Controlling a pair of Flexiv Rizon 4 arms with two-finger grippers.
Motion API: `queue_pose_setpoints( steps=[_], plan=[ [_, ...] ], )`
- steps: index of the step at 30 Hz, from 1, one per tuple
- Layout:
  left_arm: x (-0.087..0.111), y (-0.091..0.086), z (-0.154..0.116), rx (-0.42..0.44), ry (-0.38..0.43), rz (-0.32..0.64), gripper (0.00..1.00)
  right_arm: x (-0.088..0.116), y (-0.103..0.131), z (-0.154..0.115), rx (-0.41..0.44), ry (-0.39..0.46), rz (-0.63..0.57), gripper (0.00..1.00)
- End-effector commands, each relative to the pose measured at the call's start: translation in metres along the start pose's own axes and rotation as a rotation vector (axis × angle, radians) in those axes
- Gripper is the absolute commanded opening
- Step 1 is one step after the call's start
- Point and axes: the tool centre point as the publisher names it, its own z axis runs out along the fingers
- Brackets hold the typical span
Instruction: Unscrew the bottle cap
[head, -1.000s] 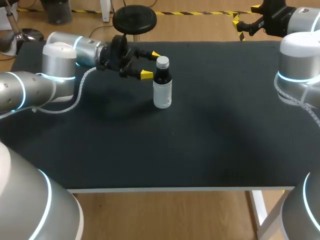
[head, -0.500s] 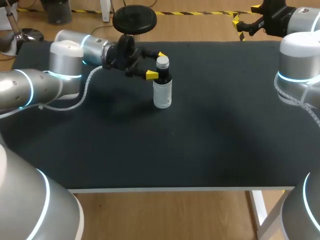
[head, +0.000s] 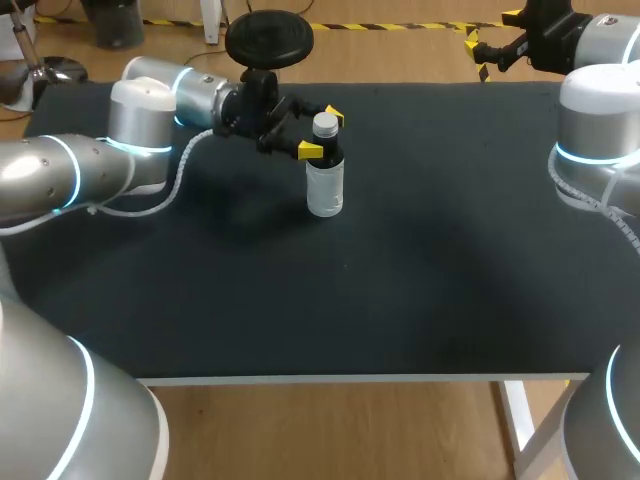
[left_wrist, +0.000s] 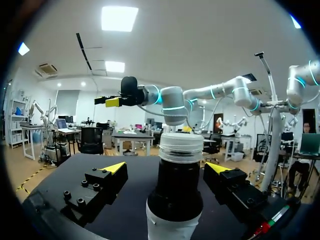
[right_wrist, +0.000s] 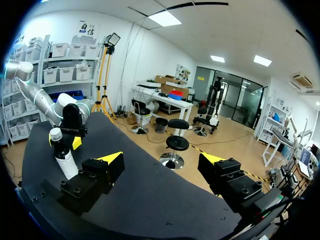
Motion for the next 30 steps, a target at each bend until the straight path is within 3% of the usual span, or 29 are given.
queue_pose_setpoints(
  steps=[1,15,17,19,20,22,25,30],
  plan=[
    [-0.0076,0.0022,0.0015,0.002,0.046,0.002,1.00,-0.0001,0.0001,0.0005,0.001,-0.001,0.000,1.00],
    [-0.0027,0.0011,0.0038,-0.011,0.071,0.015,1.00,-0.0001,0.0001,0.0005,0.001,-0.001,0.000,1.00],
    [-0.0017,0.0009,0.0037,-0.013,0.074,0.018,0.52,-0.0001,0.0001,0.0005,0.001,-0.001,0.000,1.00],
    [-0.0006,0.0004,0.0035,-0.013,0.082,0.022,0.40,-0.0001,0.0001,0.0005,0.001,-0.001,0.000,1.00],
    [-0.0001,0.0002,0.0035,-0.014,0.083,0.023,0.26,-0.0001,0.0001,0.0005,0.001,-0.001,0.000,1.00],
    [0.0005,-0.0002,0.0035,-0.016,0.088,0.026,0.19,-0.0001,0.0001,0.0005,0.001,-0.001,0.000,1.00],
    [0.0008,-0.0006,0.0039,-0.019,0.093,0.030,0.00,-0.0001,0.0001,0.0005,0.001,-0.001,0.000,1.00],
    [0.0017,-0.0021,0.0049,-0.028,0.101,0.041,0.00,-0.0001,0.0001,0.0005,0.001,-0.001,0.000,1.00]
  ],
)
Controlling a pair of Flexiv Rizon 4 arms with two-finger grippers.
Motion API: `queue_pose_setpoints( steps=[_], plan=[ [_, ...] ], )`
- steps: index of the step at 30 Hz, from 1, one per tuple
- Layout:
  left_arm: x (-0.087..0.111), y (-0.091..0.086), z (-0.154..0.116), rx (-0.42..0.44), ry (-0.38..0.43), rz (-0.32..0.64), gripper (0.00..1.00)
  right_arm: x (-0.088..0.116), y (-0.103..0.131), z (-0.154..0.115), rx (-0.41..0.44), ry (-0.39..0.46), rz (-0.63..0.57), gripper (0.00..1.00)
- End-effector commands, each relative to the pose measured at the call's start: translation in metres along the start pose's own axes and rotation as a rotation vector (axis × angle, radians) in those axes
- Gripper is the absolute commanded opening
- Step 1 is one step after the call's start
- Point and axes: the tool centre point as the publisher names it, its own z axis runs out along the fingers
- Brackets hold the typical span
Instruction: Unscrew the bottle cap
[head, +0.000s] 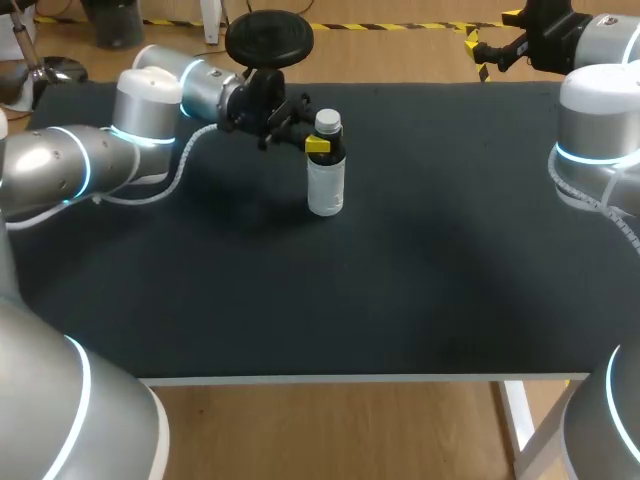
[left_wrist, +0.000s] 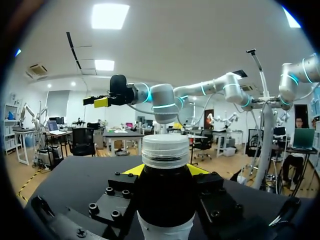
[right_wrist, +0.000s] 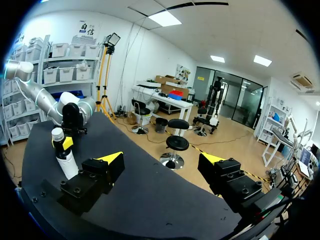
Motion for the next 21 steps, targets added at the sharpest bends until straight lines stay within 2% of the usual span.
queue_pose_setpoints(
  steps=[1,10,21],
  plan=[
    [-0.004,0.000,-0.002,-0.002,0.017,0.012,0.00,0.000,0.000,0.001,0.001,-0.001,0.000,1.00],
    [0.000,-0.007,-0.013,-0.005,-0.020,0.054,0.00,0.000,0.000,0.001,0.001,-0.001,0.000,1.00],
    [0.000,-0.007,-0.021,0.000,-0.040,0.068,0.00,0.000,0.000,0.001,0.001,-0.001,0.000,1.00]
  ],
)
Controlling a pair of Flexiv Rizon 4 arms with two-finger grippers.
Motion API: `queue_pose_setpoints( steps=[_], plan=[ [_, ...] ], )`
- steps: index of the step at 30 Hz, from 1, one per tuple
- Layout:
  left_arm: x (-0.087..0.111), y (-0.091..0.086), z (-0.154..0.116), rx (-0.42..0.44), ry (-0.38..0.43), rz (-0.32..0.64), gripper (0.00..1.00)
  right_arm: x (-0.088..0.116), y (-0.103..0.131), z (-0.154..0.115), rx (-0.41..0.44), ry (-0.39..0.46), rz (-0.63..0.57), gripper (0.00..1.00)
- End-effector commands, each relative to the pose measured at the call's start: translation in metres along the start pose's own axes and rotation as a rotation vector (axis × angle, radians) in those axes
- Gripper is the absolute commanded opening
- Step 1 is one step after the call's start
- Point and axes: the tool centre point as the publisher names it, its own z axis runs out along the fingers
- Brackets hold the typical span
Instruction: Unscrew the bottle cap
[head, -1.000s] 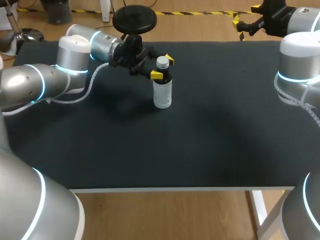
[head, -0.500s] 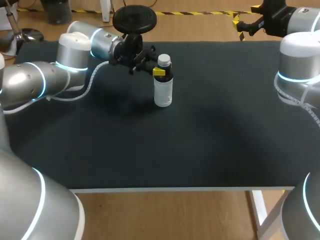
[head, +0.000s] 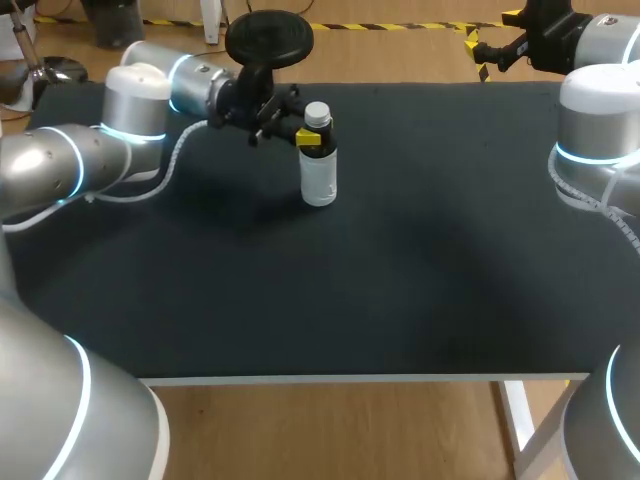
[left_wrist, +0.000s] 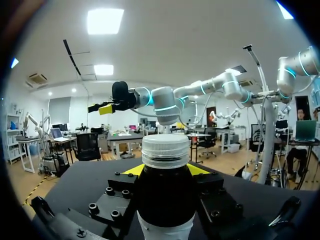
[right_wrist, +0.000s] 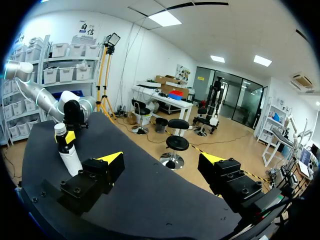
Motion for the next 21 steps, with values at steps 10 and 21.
queue_pose_setpoints(
  steps=[10,21],
  plan=[
    [0.0020,-0.0002,-0.0043,0.000,-0.028,0.006,0.00,-0.0001,0.0001,0.0005,0.001,-0.001,0.000,1.00],
    [0.0021,0.0017,-0.0089,0.005,-0.048,-0.004,0.00,-0.0001,0.0001,0.0005,0.001,-0.001,0.000,1.00]
  ],
)
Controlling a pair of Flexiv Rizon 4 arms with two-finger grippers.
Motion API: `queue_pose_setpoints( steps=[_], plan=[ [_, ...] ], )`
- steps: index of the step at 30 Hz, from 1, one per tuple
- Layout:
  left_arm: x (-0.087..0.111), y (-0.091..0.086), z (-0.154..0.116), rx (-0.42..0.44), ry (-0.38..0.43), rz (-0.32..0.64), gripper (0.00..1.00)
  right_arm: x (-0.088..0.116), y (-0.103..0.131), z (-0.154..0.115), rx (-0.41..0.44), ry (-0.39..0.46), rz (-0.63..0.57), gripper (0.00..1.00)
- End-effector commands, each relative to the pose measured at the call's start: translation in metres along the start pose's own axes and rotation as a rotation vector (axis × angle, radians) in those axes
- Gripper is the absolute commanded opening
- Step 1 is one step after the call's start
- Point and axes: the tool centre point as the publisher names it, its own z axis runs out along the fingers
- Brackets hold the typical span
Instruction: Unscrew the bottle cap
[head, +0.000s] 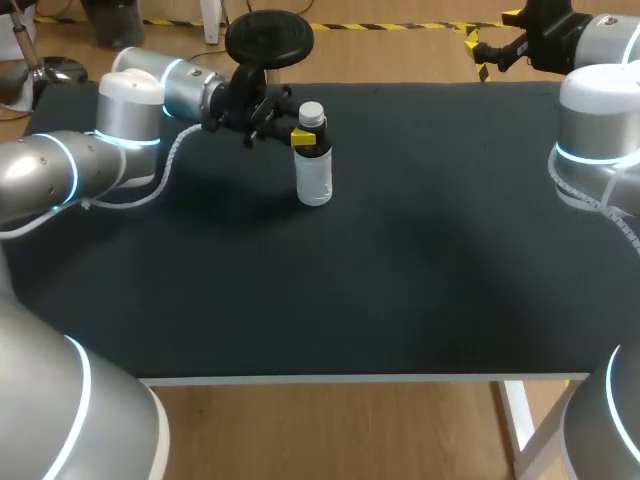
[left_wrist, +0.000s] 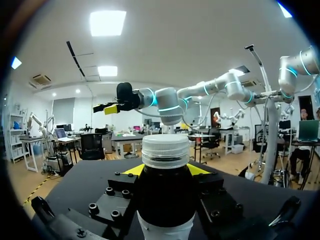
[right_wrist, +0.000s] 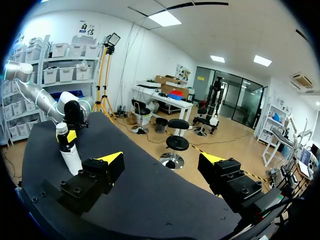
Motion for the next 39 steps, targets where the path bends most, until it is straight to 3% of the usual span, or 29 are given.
queue_pose_setpoints(
  steps=[1,39],
  plan=[
    [0.0027,-0.0016,0.0005,-0.003,-0.009,-0.002,0.00,-0.0001,0.0001,0.0005,0.001,-0.001,0.000,1.00],
    [0.0005,-0.0031,-0.0024,-0.001,-0.028,-0.013,0.00,-0.0001,0.0001,0.0005,0.001,-0.001,0.000,1.00]
  ],
)
